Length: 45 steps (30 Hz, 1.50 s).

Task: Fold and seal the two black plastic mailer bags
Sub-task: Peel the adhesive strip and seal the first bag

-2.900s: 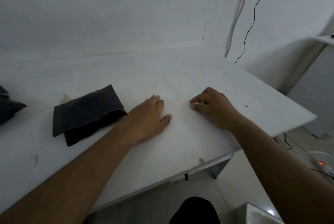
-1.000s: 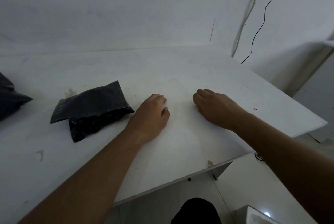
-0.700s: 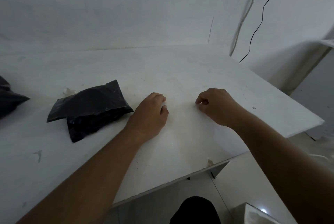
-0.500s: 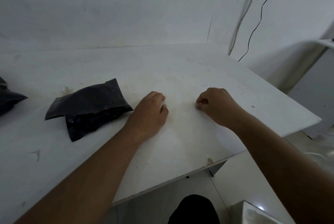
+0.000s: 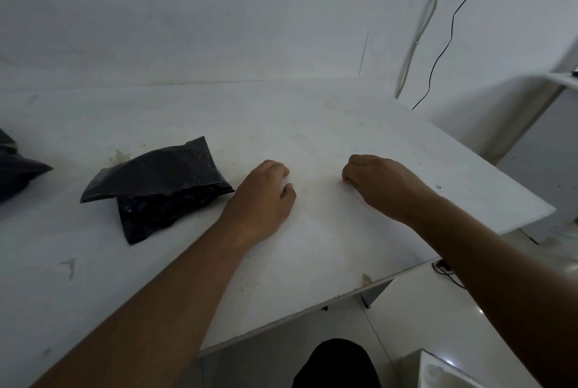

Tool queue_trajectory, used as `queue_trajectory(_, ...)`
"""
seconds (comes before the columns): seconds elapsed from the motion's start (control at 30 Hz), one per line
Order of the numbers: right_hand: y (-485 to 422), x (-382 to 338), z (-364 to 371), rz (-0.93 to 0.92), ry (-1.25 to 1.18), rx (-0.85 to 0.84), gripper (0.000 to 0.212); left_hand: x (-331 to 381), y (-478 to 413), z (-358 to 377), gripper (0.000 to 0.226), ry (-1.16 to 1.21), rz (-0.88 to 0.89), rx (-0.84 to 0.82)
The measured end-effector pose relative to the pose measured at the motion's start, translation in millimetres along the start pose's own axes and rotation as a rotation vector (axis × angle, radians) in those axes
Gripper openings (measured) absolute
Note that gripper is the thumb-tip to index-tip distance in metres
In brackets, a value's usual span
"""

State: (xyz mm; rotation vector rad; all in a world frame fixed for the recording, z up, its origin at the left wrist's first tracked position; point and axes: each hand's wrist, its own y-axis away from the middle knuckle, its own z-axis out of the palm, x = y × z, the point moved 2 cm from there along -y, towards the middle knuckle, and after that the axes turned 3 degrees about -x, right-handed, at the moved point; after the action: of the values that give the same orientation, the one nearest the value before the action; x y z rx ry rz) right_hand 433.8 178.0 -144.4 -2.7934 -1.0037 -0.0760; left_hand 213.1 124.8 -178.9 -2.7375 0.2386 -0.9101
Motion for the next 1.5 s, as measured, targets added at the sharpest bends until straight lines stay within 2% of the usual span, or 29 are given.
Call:
queue_trajectory(0.1,0.8,-1.4,-0.2,-0.112,0.085,0.045,0.008,0.3,-0.5,0.0,0.032,0.002,-0.005,0.002)
queue_trajectory(0.3,-7.6,-0.2,-3.6,-0.222,0.114,0.039,0.011,0.6,-0.8,0.6,0.031,-0.008,-0.006,0.007)
queue_trajectory(0.43,-15.2,-0.7,-1.6,-0.139,0.057,0.036,0.004,0.6,-0.7,0.3,0.030,-0.007,-0.009,0.008)
queue_trajectory(0.67,-25.2,-5.3,1.5,0.003,-0.143,0.046,0.007,1.6,-0.8,0.6,0.030,-0.003,-0.007,0.013)
queue_trajectory(0.87,-29.1,0.6,7.2,0.140,-0.384,-0.051,0.014,1.2,-0.6,0.1,0.029,0.005,-0.003,0.018)
queue_trajectory(1.13,-24.8,7.2,2.9,0.177,-0.460,-0.118,0.035,0.3,-1.2,0.9,0.030,0.020,-0.002,0.025)
queue_trajectory(1.27,-27.2,6.3,-3.9,0.147,-0.409,-0.106,0.016,-0.6,-0.7,1.1,0.029,0.023,0.003,0.026)
queue_trajectory(1.4,-24.6,7.7,-7.7,0.126,-0.430,-0.068,0.012,-1.3,-0.6,1.9,0.029,0.026,0.006,0.027)
queue_trajectory(1.5,-24.7,6.4,-14.8,0.167,-0.532,0.045,0.009,0.4,-0.9,0.9,0.031,0.025,0.006,0.017)
